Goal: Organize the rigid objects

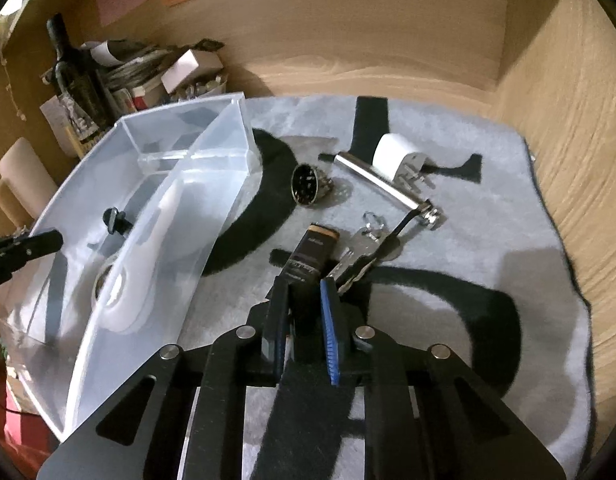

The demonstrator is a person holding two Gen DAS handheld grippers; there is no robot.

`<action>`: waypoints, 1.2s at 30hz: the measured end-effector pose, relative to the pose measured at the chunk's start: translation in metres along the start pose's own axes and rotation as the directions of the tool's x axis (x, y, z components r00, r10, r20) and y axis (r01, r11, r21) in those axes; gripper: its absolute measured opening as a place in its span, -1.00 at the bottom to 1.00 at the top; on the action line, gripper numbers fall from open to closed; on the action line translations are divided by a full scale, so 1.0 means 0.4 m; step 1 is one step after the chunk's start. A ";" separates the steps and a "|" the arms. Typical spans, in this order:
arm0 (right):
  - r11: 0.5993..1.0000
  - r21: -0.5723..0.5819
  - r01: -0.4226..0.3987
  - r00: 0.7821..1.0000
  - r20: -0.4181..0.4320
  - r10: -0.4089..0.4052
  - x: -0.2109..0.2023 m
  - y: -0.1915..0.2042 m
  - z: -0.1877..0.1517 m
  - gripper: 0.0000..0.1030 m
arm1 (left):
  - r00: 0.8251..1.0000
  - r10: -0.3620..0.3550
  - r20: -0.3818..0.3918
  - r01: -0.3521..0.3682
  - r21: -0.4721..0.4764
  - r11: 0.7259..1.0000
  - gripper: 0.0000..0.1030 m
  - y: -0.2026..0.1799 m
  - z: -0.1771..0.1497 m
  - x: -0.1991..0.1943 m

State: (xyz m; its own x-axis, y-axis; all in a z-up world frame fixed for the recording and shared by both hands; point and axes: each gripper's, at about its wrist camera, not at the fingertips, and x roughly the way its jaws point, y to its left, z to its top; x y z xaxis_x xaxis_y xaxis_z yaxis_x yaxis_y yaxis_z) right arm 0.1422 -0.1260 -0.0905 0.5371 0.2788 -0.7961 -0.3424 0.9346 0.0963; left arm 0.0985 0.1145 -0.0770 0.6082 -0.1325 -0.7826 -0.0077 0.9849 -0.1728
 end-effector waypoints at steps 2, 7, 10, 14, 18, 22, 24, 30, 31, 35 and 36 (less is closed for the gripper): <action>1.000 -0.001 0.001 1.000 0.019 -0.001 -0.016 0.000 0.007 -0.72 | 1.000 0.000 0.000 0.000 0.001 1.000 -0.76 0.000 0.000 0.000; 1.000 -0.015 -0.018 0.994 0.110 0.019 -0.076 0.028 0.050 -0.72 | 1.000 0.000 0.001 0.000 0.001 1.000 -0.76 -0.001 0.001 0.001; 0.999 -0.031 -0.039 0.986 0.158 0.043 -0.107 0.052 0.076 -0.72 | 1.000 -0.001 0.000 0.001 0.000 1.000 -0.76 0.000 0.000 0.000; 0.995 -0.069 -0.070 0.973 0.216 0.083 -0.140 0.098 0.112 -0.72 | 1.000 -0.003 0.001 0.003 -0.001 1.000 -0.76 0.002 0.001 -0.001; 0.989 -0.111 -0.097 0.960 0.252 0.122 -0.158 0.145 0.141 -0.72 | 1.000 -0.004 0.001 0.004 -0.002 1.000 -0.76 0.003 0.001 -0.001; 0.981 -0.157 -0.111 0.956 0.252 0.149 -0.147 0.184 0.156 -0.72 | 1.000 -0.004 0.001 0.004 0.000 1.000 -0.76 0.005 0.002 -0.002; 0.977 -0.178 -0.114 0.960 0.232 0.154 -0.123 0.205 0.164 -0.72 | 1.000 -0.005 0.001 0.005 -0.001 1.000 -0.76 0.005 0.002 -0.002; 0.964 -0.216 -0.154 0.970 0.152 0.189 -0.056 0.246 0.170 -0.72 | 1.000 -0.005 0.001 0.005 -0.003 1.000 -0.76 0.005 0.003 -0.001; 0.961 -0.225 -0.160 0.971 0.141 0.195 -0.050 0.251 0.168 -0.72 | 1.000 -0.005 0.001 0.005 -0.003 1.000 -0.76 0.005 0.002 -0.002; 0.948 -0.257 -0.187 0.973 0.084 0.215 -0.016 0.283 0.162 -0.72 | 1.000 -0.003 0.001 0.003 -0.001 1.000 -0.76 0.004 0.002 -0.001; 0.944 -0.264 -0.197 0.973 0.066 0.221 -0.007 0.291 0.160 -0.72 | 1.000 -0.002 0.002 0.002 -0.002 1.000 -0.76 0.004 0.001 -0.001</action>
State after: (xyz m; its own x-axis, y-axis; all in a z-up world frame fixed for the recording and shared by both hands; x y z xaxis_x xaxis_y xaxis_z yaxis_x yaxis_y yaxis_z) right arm 0.1503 -0.0039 -0.0389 0.4977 0.4925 -0.7140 -0.6328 0.7692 0.0895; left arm 0.0987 0.1160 -0.0768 0.6096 -0.1348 -0.7811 -0.0074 0.9844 -0.1756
